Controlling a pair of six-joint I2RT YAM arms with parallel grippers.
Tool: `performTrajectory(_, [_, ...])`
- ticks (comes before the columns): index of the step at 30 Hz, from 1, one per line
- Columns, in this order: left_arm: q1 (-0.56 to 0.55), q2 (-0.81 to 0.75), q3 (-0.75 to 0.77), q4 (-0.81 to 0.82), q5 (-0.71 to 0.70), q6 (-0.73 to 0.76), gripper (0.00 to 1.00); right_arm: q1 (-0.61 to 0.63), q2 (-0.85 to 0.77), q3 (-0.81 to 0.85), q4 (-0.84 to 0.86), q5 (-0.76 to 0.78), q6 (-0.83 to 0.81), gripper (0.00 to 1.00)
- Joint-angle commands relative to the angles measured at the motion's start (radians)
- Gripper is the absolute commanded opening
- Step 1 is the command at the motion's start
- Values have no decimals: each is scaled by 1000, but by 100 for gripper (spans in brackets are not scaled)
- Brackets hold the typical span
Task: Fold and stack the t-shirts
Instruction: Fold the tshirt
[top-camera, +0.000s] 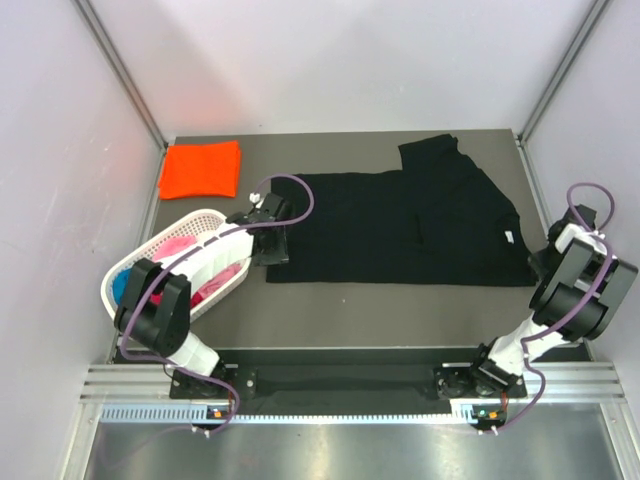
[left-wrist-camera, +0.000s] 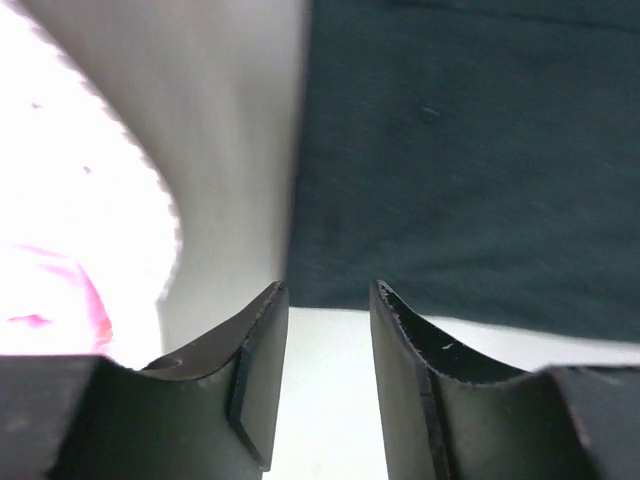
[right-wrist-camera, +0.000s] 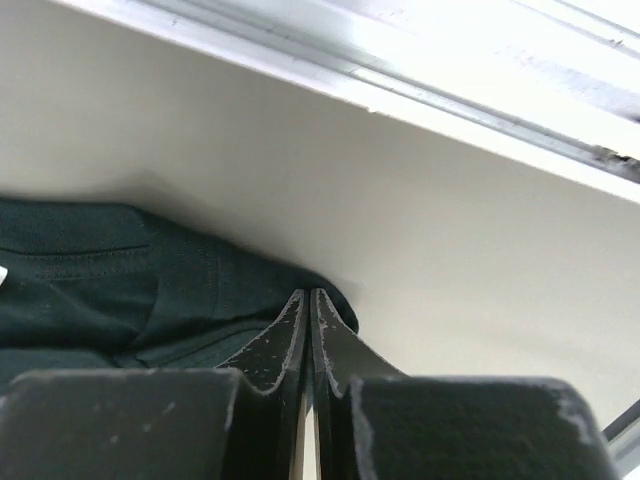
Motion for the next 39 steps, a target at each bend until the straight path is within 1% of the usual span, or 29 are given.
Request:
performTrajectory(1, [45,-32,-23,80,211,26,42,-34,-6,-12,30,88,-8,0])
performTrajectory(3, [45,-47,-33,85,212,18,42,-42,-12,-9,29,103,-10,0])
performTrajectory(8, [47,-52,-8,30,143,38,43,-50,-45,8,28,131,-11,0])
performTrajectory(13, [48,-29,-54,110,193,26,43,-50,-59,11,39,91,-16,0])
performTrajectory(16, [48,8,-71,137,213,15,40,-50,-54,8,42,80,-21,0])
performTrajectory(20, [48,34,-54,111,153,15,39,-50,-49,5,50,66,-21,0])
performTrajectory(22, [48,43,-45,85,98,21,39,-50,-46,6,52,63,-21,0])
performTrajectory(30, [48,77,-54,93,89,20,40,-50,-37,9,55,59,-19,0])
performTrajectory(33, [48,97,-50,96,99,21,34,-50,-39,8,53,57,-21,0])
performTrajectory(34, [48,102,-47,93,103,21,29,-50,-39,8,53,59,-19,0])
performTrajectory(35, [48,106,-40,91,101,21,19,-50,-39,8,55,59,-21,0])
performTrajectory(37, [48,111,-33,72,98,21,10,-50,-37,8,55,59,-19,0])
performTrajectory(38, [48,106,-24,59,95,17,4,-50,-37,8,53,60,-19,0])
performTrajectory(39, [47,102,-19,43,93,15,2,-50,-37,8,55,59,-19,0])
